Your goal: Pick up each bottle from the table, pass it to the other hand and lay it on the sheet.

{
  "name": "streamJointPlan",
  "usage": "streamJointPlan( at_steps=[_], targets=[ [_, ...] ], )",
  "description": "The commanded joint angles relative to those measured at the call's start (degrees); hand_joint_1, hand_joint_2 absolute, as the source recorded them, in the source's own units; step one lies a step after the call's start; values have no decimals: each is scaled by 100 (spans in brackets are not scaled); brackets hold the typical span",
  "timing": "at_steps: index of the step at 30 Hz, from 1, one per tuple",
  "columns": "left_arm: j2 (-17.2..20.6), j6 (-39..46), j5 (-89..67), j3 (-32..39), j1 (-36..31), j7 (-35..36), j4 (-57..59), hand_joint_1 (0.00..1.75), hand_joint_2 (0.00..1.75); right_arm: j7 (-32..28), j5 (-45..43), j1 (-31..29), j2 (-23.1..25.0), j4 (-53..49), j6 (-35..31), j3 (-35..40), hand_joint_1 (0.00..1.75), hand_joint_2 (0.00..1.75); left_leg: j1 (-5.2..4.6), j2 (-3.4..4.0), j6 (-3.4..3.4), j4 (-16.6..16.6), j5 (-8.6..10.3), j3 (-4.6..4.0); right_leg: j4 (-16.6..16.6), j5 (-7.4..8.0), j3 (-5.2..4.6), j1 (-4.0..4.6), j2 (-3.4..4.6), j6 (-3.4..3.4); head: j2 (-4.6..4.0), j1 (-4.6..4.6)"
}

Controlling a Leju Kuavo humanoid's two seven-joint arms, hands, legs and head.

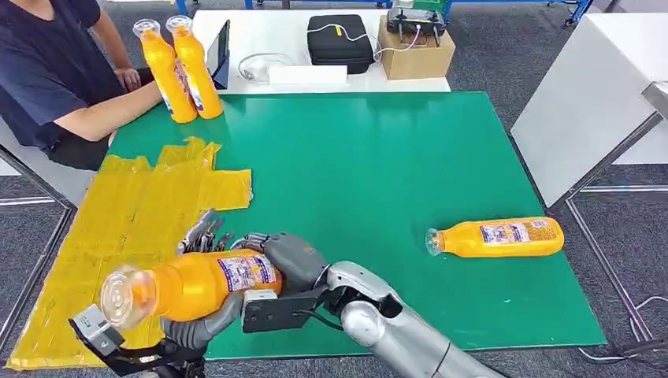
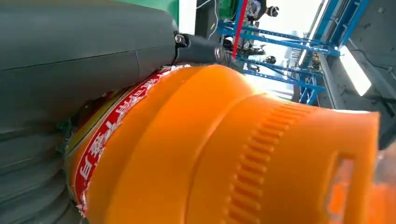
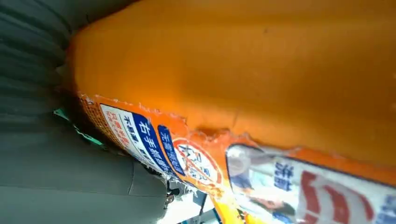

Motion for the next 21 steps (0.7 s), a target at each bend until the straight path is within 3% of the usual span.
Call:
streamJointPlan(
  at_steps=[1,3,5,6,7,12,15,16,17,18,19,21],
  targets=[
    [131,-27,-58,-221,-210,-34,380,175,175,-91,89,-15,-137,-79,-22,758,175,175,-3,-4,3,-9,-7,29,-4,-11,28,0,-11,-9,0,2],
    [136,-25,-81,-213,-175,-76,338,175,175,-34,132,50,-157,-144,-86,787,175,175,-3,-4,4,-10,-8,31,-6,-11,30,0,-11,-9,0,0],
    [116,74,-196,-173,-145,-170,268,175,175,83,161,60,-180,-146,-217,720,161,175,-2,-5,2,-7,-2,14,-4,-5,14,0,-9,-4,0,0],
    [120,132,-271,-154,-150,-183,236,175,175,119,205,57,-202,-133,-311,672,91,175,-3,-6,4,-10,-8,28,-5,-12,27,0,-13,-8,0,0],
    [79,522,-722,-69,-116,-269,152,175,175,274,529,127,-226,-151,-674,504,0,175,-2,-5,3,-7,-5,20,-4,-8,19,0,-10,-6,0,0],
    [76,506,-736,-27,-86,-251,55,175,175,257,582,186,-277,-223,-674,417,0,175,-3,-5,4,-6,-6,21,-2,-9,21,0,-12,-7,0,-2],
    [-101,2534,-3122,291,-203,-489,37,175,175,566,1091,257,-441,-533,-1091,-142,0,175,-2,0,4,-5,-10,26,-2,-11,25,1,-8,-9,0,2],
    [-173,3297,-4014,505,-316,-406,154,175,175,570,1086,232,-564,-677,-1077,-364,0,0,-1,-7,2,-1,-3,5,0,-6,7,1,-13,-5,0,0],
    [-291,4460,-5294,831,-479,-331,367,175,175,540,1149,192,-741,-830,-1064,-662,0,0,-5,-20,5,-1,-4,15,3,-13,19,-2,-28,-8,0,2],
    [-302,5026,-5941,1048,-599,-213,569,175,175,514,1133,152,-854,-894,-1017,-883,0,0,-4,-22,5,-2,2,6,1,-7,11,-2,-28,-5,0,2],
    [-476,5134,-6513,1413,-686,-195,670,175,175,466,1119,101,-987,-948,-978,-1073,0,0,-5,-22,4,-3,6,-1,0,-3,4,-3,-27,-3,0,0],
    [-471,5134,-6413,1530,-746,-346,801,175,175,361,1105,107,-1041,-976,-847,-1238,0,0,-5,-17,6,-5,5,7,-3,-1,10,-3,-22,-3,0,0]
  ],
)
